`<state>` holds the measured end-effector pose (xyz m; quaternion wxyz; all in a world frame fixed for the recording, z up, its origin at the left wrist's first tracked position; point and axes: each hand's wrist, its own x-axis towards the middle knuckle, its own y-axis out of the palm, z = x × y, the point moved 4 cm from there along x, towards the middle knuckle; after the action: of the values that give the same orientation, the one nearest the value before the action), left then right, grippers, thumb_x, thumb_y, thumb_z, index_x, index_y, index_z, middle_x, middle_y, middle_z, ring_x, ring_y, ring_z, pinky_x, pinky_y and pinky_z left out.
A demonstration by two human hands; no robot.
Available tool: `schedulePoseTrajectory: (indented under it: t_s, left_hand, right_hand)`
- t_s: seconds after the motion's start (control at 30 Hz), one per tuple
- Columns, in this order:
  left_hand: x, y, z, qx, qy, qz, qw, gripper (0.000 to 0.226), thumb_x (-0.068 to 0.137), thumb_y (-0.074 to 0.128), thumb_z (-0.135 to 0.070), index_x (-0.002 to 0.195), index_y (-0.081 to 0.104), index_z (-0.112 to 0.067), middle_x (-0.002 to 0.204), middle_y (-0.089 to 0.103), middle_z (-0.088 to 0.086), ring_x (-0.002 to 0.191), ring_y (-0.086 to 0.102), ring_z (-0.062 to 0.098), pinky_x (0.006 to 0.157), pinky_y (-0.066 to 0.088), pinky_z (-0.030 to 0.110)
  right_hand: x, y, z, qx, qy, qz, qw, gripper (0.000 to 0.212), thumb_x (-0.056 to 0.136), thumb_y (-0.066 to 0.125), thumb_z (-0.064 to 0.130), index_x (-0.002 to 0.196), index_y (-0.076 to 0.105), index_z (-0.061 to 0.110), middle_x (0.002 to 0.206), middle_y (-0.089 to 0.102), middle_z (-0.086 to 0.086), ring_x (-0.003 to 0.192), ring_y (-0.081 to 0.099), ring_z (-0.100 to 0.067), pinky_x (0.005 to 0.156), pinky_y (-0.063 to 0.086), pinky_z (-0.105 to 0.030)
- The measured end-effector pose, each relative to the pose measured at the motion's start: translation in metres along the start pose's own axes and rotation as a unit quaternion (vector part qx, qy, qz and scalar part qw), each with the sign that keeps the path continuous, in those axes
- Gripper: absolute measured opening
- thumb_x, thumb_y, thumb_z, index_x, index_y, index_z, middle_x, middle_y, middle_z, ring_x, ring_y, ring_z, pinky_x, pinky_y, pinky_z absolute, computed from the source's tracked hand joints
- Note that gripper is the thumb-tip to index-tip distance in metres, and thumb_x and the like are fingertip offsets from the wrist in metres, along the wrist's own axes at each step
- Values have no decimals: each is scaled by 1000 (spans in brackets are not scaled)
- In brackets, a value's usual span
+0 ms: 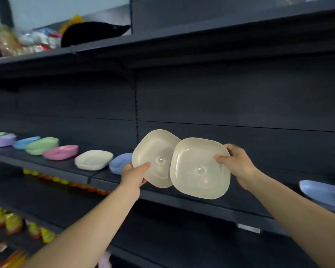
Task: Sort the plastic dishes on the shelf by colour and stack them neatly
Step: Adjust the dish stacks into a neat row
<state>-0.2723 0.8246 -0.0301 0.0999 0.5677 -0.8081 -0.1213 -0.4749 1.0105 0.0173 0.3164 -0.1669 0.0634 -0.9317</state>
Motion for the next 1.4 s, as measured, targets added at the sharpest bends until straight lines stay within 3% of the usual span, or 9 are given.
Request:
schedulePoseTrajectory:
  t_s: [0.23,0.57,0.7,0.8,0.83,0.93,1.0,1.17,1.4]
  left_hand:
    - [37,-122,-36,6,31,-83,996,30,84,67,-5,112,59,-12,107,62,8,100,59,27,84,52,40]
    - [161,-233,-94,29,90,-131,987,26,83,67,-1,106,59,-11,104,62,7,96,58,25,81,53,40]
    - [220,-261,-118,60,114,-132,983,19,84,65,-1,88,57,-18,87,61,0,88,56,22,72,52,34]
    - [268,-293,-131,114,140,-168,969,16,84,66,-5,97,59,-12,100,62,8,93,57,25,46,50,22]
    - [282,-303,-132,127,143,-182,965,20,84,67,-6,102,60,-10,104,62,9,97,58,27,45,49,20]
    - [320,-330,-129,120,130,-199,964,23,82,68,-6,103,62,-11,106,62,8,104,59,28,75,53,35]
    - [340,-337,-127,119,108,-187,969,20,82,68,-4,99,61,-11,101,62,8,100,58,30,89,51,45]
    - [392,-338,-120,136,42,-118,983,21,79,69,-1,95,58,-8,102,62,14,95,58,33,91,50,49]
    - [430,-317,-93,128,-80,33,988,21,81,66,6,97,55,-1,99,61,17,83,59,30,73,48,40]
  right_hand:
    - [9,121,38,17,-26,54,998,7,89,61,8,93,60,14,93,63,-3,83,60,-18,65,48,-28]
    - [87,287,66,78,-39,68,994,5,88,63,7,90,61,12,89,63,-1,81,58,-15,65,47,-27]
    - [130,355,64,95,-26,67,993,4,88,63,6,91,61,8,86,62,-1,80,56,-16,64,46,-27]
    - [158,400,54,85,-9,69,994,5,87,63,5,85,60,8,87,61,-3,83,55,-18,72,44,-31]
    - [167,413,49,75,0,68,995,9,86,63,5,81,59,9,86,60,-3,83,55,-18,74,43,-31]
    - [189,448,30,40,37,57,997,14,84,64,1,75,56,9,82,59,-6,84,54,-23,74,43,-33]
    - [199,464,15,14,70,51,996,12,82,64,-3,77,56,5,84,60,-12,82,55,-26,70,45,-35]
    - [209,486,-11,-87,107,60,989,17,77,65,-2,69,53,6,74,55,-12,69,50,-22,58,37,-29]
    - [199,487,-15,-252,126,99,954,24,71,72,14,66,49,12,66,43,-5,64,40,-17,59,32,-26]
